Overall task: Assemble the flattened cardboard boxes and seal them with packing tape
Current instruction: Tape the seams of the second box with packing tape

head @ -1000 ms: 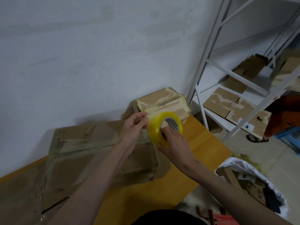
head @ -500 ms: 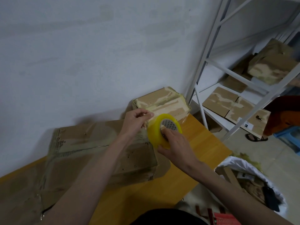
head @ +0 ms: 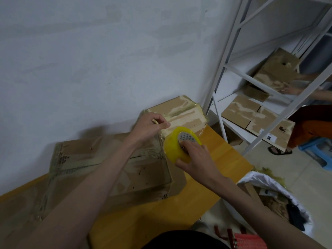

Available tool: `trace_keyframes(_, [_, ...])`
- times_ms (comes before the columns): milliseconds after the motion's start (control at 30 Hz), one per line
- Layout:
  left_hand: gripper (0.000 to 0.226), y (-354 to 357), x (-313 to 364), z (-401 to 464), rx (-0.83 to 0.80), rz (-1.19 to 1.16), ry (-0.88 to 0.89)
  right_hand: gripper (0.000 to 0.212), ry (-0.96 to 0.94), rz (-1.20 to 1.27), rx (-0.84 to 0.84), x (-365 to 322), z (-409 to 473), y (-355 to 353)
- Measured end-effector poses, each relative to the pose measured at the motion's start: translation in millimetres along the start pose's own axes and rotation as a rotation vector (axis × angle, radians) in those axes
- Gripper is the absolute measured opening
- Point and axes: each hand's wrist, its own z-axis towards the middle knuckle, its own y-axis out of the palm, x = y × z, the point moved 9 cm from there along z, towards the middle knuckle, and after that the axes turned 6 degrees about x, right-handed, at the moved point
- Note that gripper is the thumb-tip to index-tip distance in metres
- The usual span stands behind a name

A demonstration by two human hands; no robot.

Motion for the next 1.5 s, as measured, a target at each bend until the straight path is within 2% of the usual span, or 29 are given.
trace_keyframes(67, [0.012, -4, 3, 2, 0.052, 0.03, 0.017, 0.021, 0.071, 0.102, 0.025, 4, 4, -4])
trace_keyframes(133, [0.014, -13, -2, 6, 0.149, -0.036, -0.026, 0.017, 0.192, 0.266, 0.0, 9, 5, -4])
trace_keyframes(233, [0.018, -17, -10, 12, 0.184, -0.096, -0.045, 0.036, 0.458, 0.617, -0.036, 22, -3, -2])
trace_keyframes(367, [0.008, -2, -18, 11, 0.094, -0.175, -0.069, 0.057, 0.805, 0.967, -0.121, 31, -22, 19])
trace_keyframes(433, [0.013, -1, -27, 17, 0.084, -0.156, -0.094, 0.057, 0.819, 1.063, -0.15, 25, -23, 23])
trace_keyframes(567, [0.006, -17, -54, 40, 0.139, -0.083, -0.149, 0.035, 0.673, 0.981, -0.309, 6, -19, 22])
trace_keyframes(667, [0.013, -11, -65, 54, 0.106, 0.035, -0.119, 0.029, 0.674, 1.015, -0.319, -1, -15, 24])
trace_keyframes(800, [0.019, -1, -79, 64, 0.106, 0.105, -0.15, 0.036, 0.731, 1.037, -0.335, -2, -3, 34])
trace_keyframes(1167, [0.013, 0, -116, 76, 0.13, 0.135, -0.195, 0.026, 0.857, 1.078, -0.386, 4, 29, 48])
trace_keyframes(1500, [0.017, 1, -128, 82, 0.137, 0.187, -0.207, 0.041, 0.887, 1.086, -0.463, 9, 37, 57])
